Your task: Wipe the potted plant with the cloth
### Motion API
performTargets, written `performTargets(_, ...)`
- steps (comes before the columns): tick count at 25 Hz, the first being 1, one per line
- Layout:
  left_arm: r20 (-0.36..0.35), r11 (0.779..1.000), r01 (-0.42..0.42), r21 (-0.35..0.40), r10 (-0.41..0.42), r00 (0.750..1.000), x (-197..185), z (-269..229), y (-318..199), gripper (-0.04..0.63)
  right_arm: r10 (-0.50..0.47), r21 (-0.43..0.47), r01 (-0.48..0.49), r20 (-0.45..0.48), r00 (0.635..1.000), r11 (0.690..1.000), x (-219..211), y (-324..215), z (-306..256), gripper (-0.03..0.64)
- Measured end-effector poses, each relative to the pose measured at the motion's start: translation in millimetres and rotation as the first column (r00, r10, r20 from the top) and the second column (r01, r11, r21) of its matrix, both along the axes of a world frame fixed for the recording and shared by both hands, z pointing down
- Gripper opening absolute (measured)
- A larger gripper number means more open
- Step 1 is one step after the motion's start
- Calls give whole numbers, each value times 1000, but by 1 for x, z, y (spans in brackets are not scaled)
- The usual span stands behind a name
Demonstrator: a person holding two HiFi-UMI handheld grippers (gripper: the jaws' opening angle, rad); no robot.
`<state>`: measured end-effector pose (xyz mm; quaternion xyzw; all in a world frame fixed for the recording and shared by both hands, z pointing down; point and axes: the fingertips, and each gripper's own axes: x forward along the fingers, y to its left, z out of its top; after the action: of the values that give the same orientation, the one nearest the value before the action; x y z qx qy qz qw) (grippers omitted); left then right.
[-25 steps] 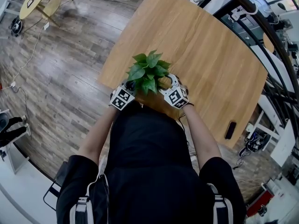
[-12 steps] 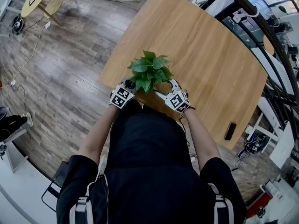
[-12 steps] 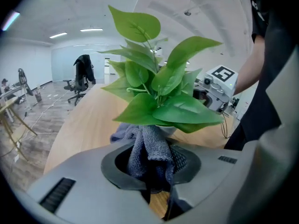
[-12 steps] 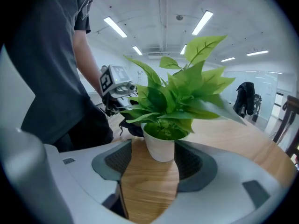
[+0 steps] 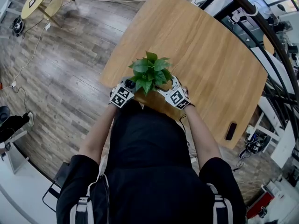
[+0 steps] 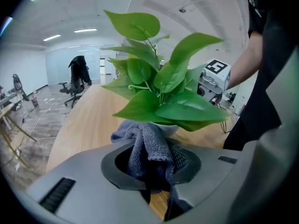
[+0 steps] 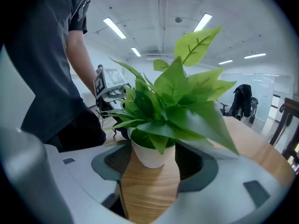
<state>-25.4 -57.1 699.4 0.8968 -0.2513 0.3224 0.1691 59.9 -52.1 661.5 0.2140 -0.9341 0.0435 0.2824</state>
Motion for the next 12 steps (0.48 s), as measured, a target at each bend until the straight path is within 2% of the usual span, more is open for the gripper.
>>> performTargets(7, -35, 1000, -12, -3, 12, 999, 7, -8, 15, 115, 29, 13, -29, -5, 1000, 999, 0, -2, -1, 273)
performTargets(12, -73, 1000, -20, -16, 19, 997, 10, -6, 29, 115, 11, 23, -10, -21, 1000, 1000, -1, -1, 0, 273)
